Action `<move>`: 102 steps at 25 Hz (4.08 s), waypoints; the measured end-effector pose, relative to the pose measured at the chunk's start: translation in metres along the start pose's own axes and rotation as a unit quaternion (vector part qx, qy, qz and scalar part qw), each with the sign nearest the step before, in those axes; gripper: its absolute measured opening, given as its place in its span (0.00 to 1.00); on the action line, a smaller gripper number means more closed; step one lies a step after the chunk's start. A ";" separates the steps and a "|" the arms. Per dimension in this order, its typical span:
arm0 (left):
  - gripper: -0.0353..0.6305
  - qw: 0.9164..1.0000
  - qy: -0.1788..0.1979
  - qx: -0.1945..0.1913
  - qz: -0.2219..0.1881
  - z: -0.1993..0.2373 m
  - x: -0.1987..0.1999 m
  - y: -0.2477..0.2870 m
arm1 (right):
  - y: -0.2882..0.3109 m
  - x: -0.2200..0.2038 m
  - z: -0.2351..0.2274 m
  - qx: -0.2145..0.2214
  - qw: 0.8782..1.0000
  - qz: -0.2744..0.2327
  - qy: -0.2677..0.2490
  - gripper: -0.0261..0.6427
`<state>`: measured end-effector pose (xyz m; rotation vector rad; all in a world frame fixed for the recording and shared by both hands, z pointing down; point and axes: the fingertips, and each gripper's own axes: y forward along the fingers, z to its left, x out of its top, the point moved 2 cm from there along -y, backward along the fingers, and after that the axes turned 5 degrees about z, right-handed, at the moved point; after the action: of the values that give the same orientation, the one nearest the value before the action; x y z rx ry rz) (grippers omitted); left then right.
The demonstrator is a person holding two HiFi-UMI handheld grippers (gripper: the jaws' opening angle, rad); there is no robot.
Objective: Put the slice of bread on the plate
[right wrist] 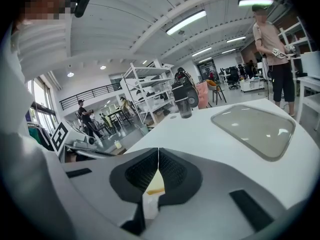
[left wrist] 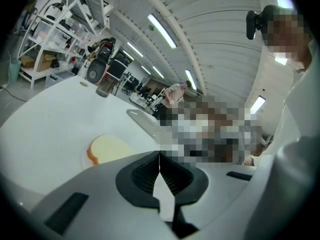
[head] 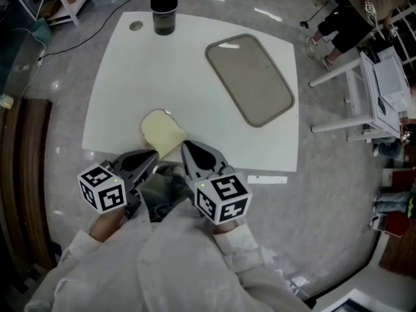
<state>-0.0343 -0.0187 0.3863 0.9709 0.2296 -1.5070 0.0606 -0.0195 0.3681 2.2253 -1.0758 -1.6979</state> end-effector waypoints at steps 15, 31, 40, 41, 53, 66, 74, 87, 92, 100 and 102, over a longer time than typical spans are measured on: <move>0.07 0.999 -0.035 0.026 0.021 0.035 -0.014 -0.018 | 0.034 0.000 0.012 0.016 0.999 0.035 0.008 0.06; 0.07 0.994 -0.090 0.055 0.012 0.067 -0.026 -0.014 | 0.061 -0.009 -0.010 0.027 0.996 0.079 0.016 0.06; 0.07 0.989 -0.119 0.084 0.023 0.089 -0.038 -0.012 | 0.086 -0.015 -0.023 0.035 0.992 0.123 0.010 0.06; 0.07 0.989 -0.120 0.087 0.023 0.091 -0.038 -0.012 | 0.088 -0.015 -0.024 0.036 0.991 0.127 0.008 0.06; 0.07 0.983 -0.138 0.119 0.031 0.114 -0.043 -0.011 | 0.112 -0.019 -0.048 0.020 0.989 0.150 0.008 0.06; 0.16 0.978 -0.161 0.128 0.035 0.124 -0.047 -0.010 | 0.127 -0.031 -0.064 0.025 0.982 0.186 0.002 0.06; 0.18 0.976 -0.172 0.128 0.044 0.130 -0.049 -0.006 | 0.139 -0.029 -0.077 0.027 0.978 0.209 -0.007 0.16; 0.19 0.974 -0.194 0.112 0.043 0.129 -0.054 -0.001 | 0.147 -0.044 -0.079 0.065 0.967 0.248 0.007 0.16; 0.19 0.973 -0.195 0.116 0.039 0.127 -0.053 0.000 | 0.145 -0.052 -0.077 0.072 0.963 0.256 0.029 0.16; 0.19 0.973 -0.196 0.118 0.041 0.133 -0.052 -0.002 | 0.149 -0.053 -0.076 0.064 0.965 0.254 0.031 0.16; 0.19 0.973 -0.193 0.120 0.040 0.133 -0.052 -0.002 | 0.148 -0.054 -0.075 0.064 0.966 0.249 0.034 0.16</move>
<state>-0.0994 -0.0676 0.5036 0.8411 -0.2737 -1.6397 0.0549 -0.1176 0.5121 1.8408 -1.5973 -1.3606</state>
